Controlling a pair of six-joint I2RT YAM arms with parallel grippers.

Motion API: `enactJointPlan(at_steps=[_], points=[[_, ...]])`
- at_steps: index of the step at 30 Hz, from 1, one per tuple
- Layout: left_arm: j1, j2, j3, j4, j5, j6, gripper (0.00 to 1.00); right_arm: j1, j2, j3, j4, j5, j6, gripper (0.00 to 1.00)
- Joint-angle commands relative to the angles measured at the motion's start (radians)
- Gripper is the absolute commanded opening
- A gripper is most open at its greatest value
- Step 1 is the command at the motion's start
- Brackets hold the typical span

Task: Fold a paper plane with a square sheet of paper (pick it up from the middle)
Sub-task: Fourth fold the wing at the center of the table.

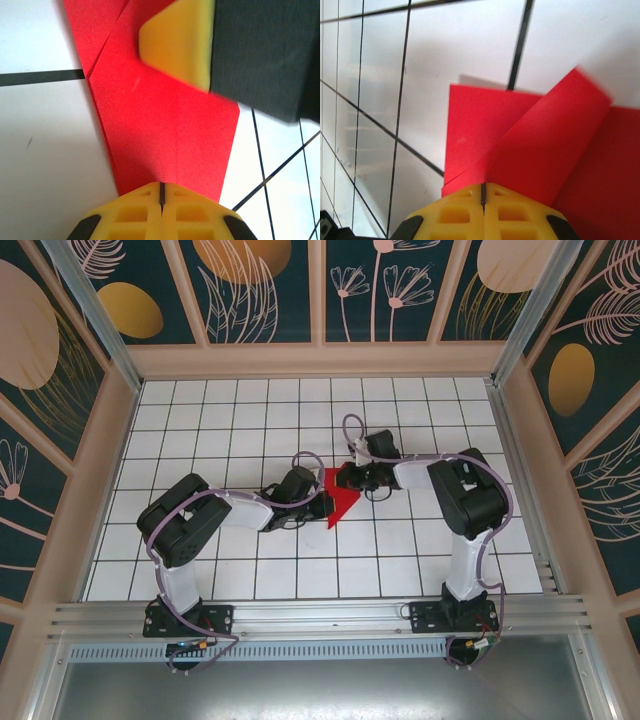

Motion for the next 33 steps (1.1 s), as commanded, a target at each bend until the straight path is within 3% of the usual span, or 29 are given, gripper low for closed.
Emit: enactJointPlan(at_steps=[1, 11, 16, 24, 33], points=[[0.0, 0.079, -0.079, -0.276, -0.063, 0.03, 0.0, -0.072, 0.057, 0.053, 0.024, 0.073, 0.001, 0.03], [0.0, 0.06, -0.095, -0.247, -0.047, 0.016, 0.0, -0.193, 0.109, 0.203, -0.073, 0.082, 0.068, 0.03], [0.0, 0.061, -0.076, -0.245, -0.049, 0.021, 0.0, -0.192, -0.011, 0.142, -0.051, 0.075, 0.079, 0.02], [0.0, 0.058, -0.055, -0.227, -0.053, 0.024, 0.0, -0.059, -0.177, -0.089, 0.018, 0.015, 0.15, 0.02], [0.0, 0.021, -0.065, -0.187, -0.06, 0.019, 0.0, 0.029, -0.082, -0.076, 0.027, 0.003, 0.179, 0.0]])
